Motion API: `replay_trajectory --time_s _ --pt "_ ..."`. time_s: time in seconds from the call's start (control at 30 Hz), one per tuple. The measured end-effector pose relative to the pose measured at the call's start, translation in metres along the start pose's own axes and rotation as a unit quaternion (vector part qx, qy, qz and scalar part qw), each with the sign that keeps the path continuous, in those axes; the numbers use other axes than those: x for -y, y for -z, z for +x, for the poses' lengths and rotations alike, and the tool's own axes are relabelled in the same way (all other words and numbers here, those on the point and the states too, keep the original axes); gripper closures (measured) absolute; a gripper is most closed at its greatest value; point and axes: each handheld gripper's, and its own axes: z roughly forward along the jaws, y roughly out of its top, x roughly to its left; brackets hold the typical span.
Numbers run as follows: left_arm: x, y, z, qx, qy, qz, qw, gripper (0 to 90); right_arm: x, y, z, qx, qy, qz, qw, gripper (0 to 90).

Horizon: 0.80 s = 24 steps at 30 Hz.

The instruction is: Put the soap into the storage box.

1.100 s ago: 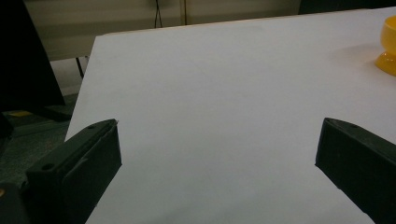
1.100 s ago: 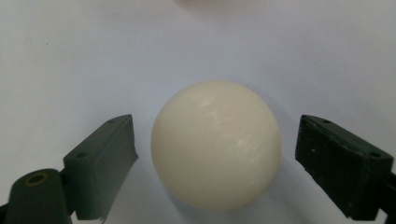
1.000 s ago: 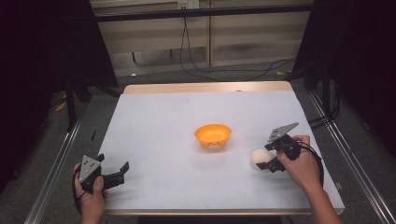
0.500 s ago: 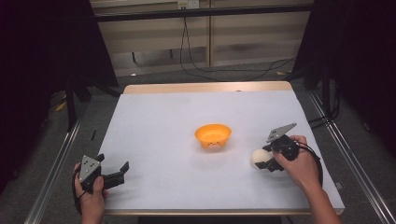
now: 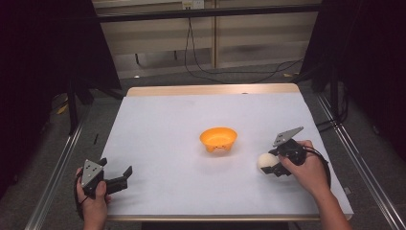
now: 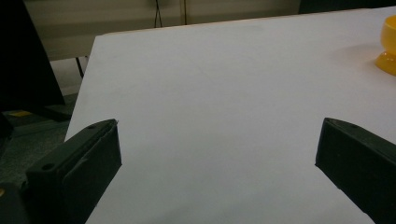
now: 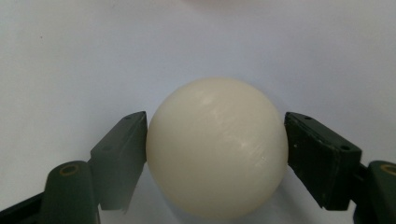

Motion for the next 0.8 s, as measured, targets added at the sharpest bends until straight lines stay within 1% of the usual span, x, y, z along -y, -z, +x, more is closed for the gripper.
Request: replay_trajectory --time_s 0.2,0.3,0.37,0.4,0.47,0.57,0.67,0.7,0.8 --pt "0.000 0.000 0.000 0.001 0.001 0.000 1.0000 0.0 -0.001 -0.001 0.000 0.000 0.004 0.000 1.0000 23.5" --pt "0.000 0.000 0.000 -0.001 0.002 0.000 1.0000 0.0 -0.002 0.000 0.001 0.005 0.008 0.000 1.0000 23.5" --pt "0.000 0.000 0.000 0.001 0.002 -0.001 1.0000 0.0 -0.003 0.000 0.001 0.008 0.007 0.002 0.9999 23.5" --pt "0.000 0.000 0.000 0.001 0.002 0.000 1.0000 0.0 -0.005 0.002 0.002 0.003 0.005 -0.001 1.0000 23.5" --pt "0.000 0.000 0.000 0.001 0.002 -0.001 1.0000 0.0 -0.005 0.002 0.002 0.003 0.006 -0.003 1.0000 23.6" --pt "0.000 0.000 0.000 0.001 0.002 -0.001 1.0000 0.0 -0.009 0.003 0.002 0.003 0.011 0.002 0.9999 23.6" --pt "0.000 0.000 0.000 0.001 0.002 -0.001 1.0000 0.0 -0.010 0.002 0.003 0.000 0.009 0.006 0.9999 23.6" --pt "0.000 0.000 0.000 0.001 0.002 -0.001 1.0000 0.0 -0.011 0.002 0.003 -0.001 0.014 0.007 0.9999 23.6" --pt "0.000 0.000 0.000 0.001 0.003 -0.001 1.0000 0.0 -0.012 0.001 0.004 -0.003 0.012 0.008 0.9999 23.6"
